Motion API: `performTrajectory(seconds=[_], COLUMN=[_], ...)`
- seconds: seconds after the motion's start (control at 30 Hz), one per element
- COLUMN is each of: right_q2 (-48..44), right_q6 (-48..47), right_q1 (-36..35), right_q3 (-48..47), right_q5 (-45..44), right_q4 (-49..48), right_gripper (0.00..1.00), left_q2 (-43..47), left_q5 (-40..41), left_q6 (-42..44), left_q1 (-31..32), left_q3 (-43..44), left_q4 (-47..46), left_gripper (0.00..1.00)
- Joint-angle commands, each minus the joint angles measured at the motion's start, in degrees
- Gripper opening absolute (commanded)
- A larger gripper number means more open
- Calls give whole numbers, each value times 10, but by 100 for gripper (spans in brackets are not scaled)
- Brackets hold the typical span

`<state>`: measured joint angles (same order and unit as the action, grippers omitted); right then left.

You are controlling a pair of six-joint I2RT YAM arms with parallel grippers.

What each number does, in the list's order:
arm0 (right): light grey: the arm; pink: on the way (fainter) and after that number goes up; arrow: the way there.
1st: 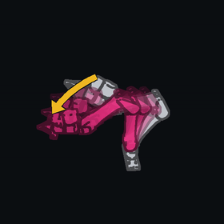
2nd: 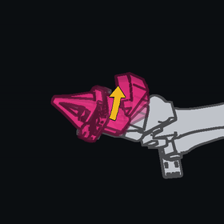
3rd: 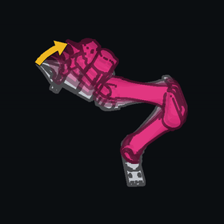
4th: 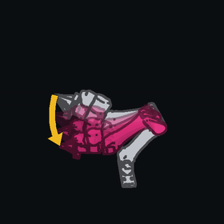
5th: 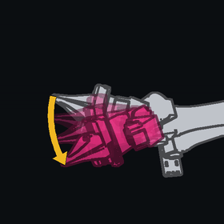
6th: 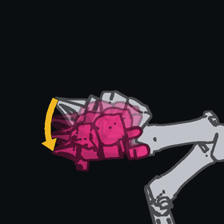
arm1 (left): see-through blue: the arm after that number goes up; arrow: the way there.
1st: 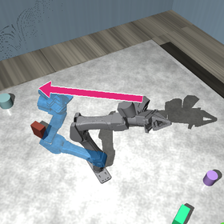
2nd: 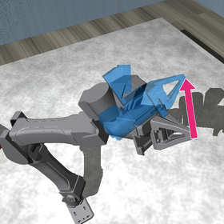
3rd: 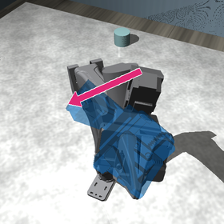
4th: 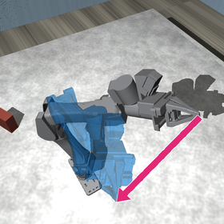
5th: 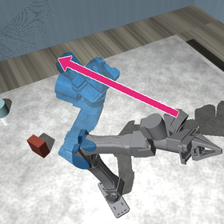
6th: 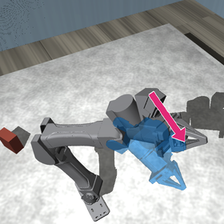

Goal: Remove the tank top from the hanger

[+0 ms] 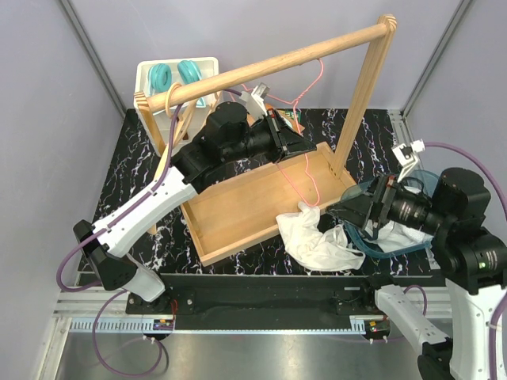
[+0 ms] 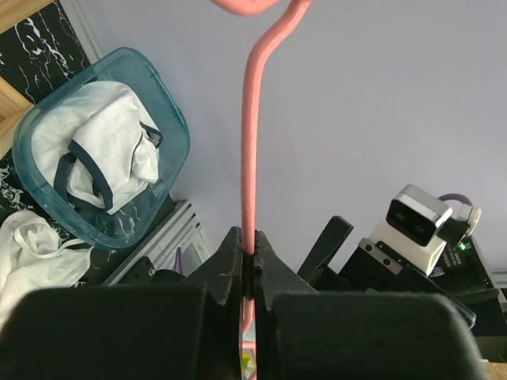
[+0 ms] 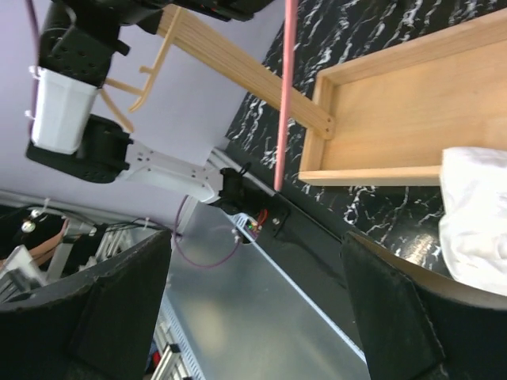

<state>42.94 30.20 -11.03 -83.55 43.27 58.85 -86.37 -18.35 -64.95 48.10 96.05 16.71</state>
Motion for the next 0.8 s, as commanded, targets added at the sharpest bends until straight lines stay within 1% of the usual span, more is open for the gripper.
performTrajectory(seconds=[0.0, 0.17, 0.23, 0.3, 0.37, 0.4, 0.43, 0.47, 0.5, 0.53, 0.57, 0.6, 0.63, 0.67, 0.77], right_q2=[48, 60, 65, 72, 79, 85, 90, 103, 109, 114, 118, 119, 117, 116, 116], right_q6=[41, 87, 108, 109, 111, 111, 109, 109, 109, 112, 116, 121, 121, 120, 105], right_q1=[1, 0, -6, -26, -49, -70, -114, -143, -165, -198, -204, -204, -206, -205, -205], right_q3=[-15, 6, 24, 33, 39, 40, 39, 38, 35, 34, 36, 37, 37, 37, 26], right_q5=[68, 83, 88, 56, 44, 13, -8, -29, -73, -94, -113, -136, -147, -157, -184], right_q4=[-51, -117, -136, -135, -147, -147, -147, -146, -145, -146, -146, -146, -146, -146, -143], right_gripper=[92, 88, 85, 83, 81, 80, 77, 75, 72, 62, 55, 52, 51, 47, 44], left_q2=[9, 9, 9, 7, 4, 3, 3, 2, 1, 0, -2, -1, 0, 1, 6], left_q5=[-20, -23, -24, -27, -28, -29, -30, -31, -32, -34, -34, -34, -34, -34, -36], left_q6=[2, -4, -9, -11, -11, -13, -14, -15, -15, -16, -15, -16, -16, -16, -16], left_q1=[0, 0, 2, 2, 2, 2, 2, 2, 3, 3, 5, 6, 5, 6, 5], left_q3=[21, 19, 15, 14, 15, 15, 17, 17, 19, 20, 19, 19, 19, 17, 10], left_q4=[-48, -52, -55, -58, -58, -58, -58, -59, -59, -59, -58, -59, -59, -59, -57], left_gripper=[0, 0, 0, 0, 0, 0, 0, 0, 0, 0, 0, 0, 0, 0, 0])
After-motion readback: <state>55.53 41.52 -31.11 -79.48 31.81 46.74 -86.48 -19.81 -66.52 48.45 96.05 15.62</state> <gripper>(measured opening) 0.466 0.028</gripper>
